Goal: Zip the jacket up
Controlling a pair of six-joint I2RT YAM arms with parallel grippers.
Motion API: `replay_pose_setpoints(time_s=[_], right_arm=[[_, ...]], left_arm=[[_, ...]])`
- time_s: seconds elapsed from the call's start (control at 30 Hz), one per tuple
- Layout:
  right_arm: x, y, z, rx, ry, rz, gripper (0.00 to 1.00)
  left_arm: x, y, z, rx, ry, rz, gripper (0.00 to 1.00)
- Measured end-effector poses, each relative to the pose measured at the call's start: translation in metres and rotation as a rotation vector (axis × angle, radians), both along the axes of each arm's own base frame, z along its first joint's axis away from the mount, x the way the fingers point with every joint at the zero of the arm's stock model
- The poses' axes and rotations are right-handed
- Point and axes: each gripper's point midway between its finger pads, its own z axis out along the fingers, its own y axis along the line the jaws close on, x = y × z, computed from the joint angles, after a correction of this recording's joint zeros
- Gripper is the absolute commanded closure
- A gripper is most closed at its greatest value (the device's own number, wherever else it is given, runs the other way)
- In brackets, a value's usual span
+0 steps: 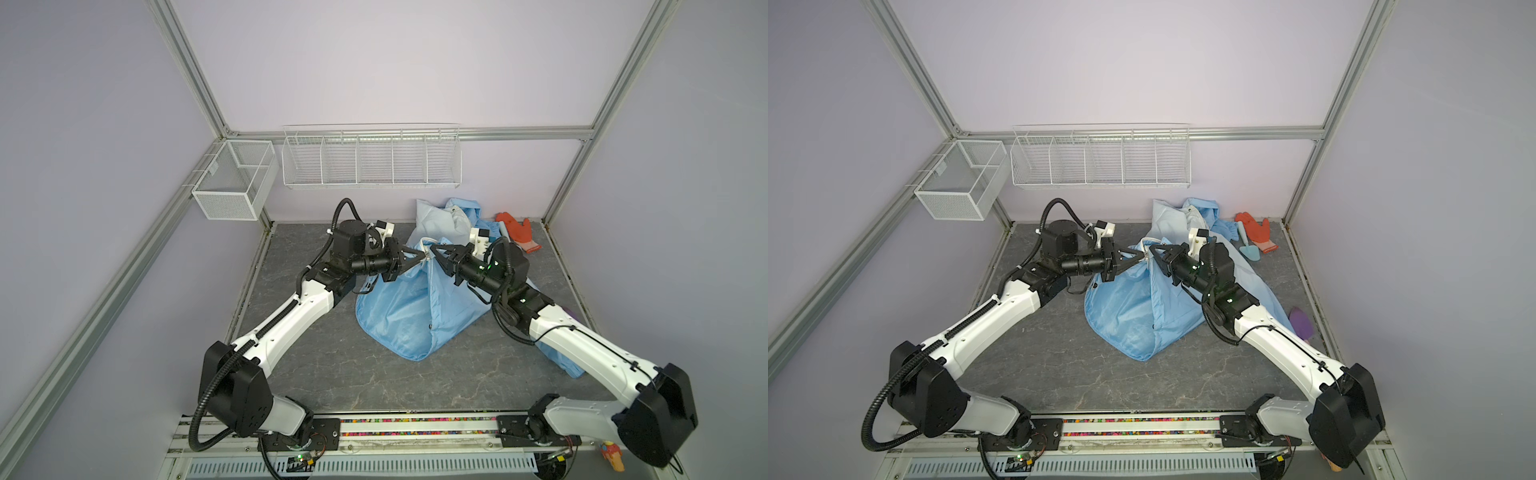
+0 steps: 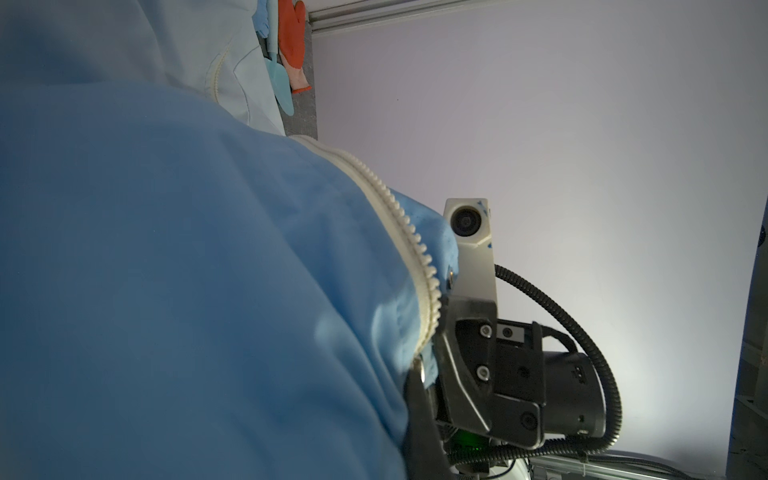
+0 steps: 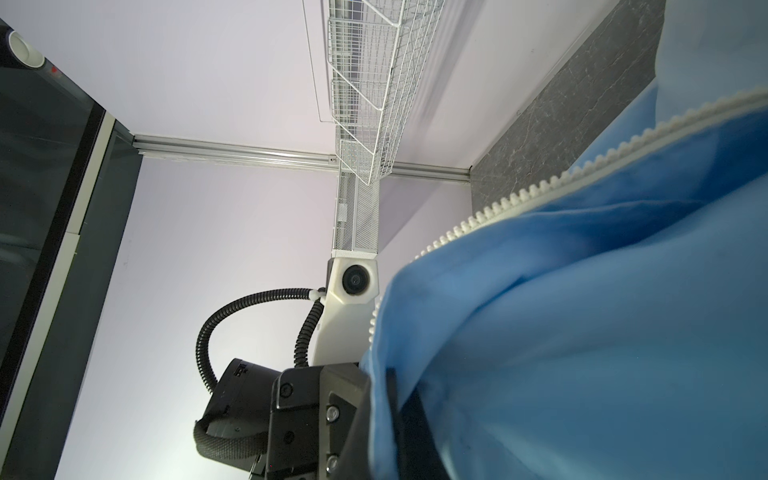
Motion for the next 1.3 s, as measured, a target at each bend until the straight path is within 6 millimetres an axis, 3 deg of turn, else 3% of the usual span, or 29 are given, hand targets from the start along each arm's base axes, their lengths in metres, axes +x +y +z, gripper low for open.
replay_pose_setpoints(time_s=[0.33, 0.63, 1.23, 1.3], right_arm=[[0.009, 0.005, -0.009, -0.002, 0.036, 0.0, 0.93], [0.012, 0.005, -0.001, 0.01, 0.01, -0.004, 0.93], [0.002, -0.001, -0.002, -0.04, -0.063, 0.041, 0.93], [0.0, -0.002, 0.001, -0.05, -0.086, 0.047, 0.93]], left_arm=[[-0.003, 0.0, -0.005, 0.013, 0.021, -0.008, 1.0], [-0.004, -0.001, 0.003, -0.023, 0.044, -0.016, 1.0], [-0.01, -0.009, -0.001, -0.1, 0.057, -0.041, 1.0], [-0.011, -0.01, 0.0, -0.109, 0.054, -0.048, 0.92]])
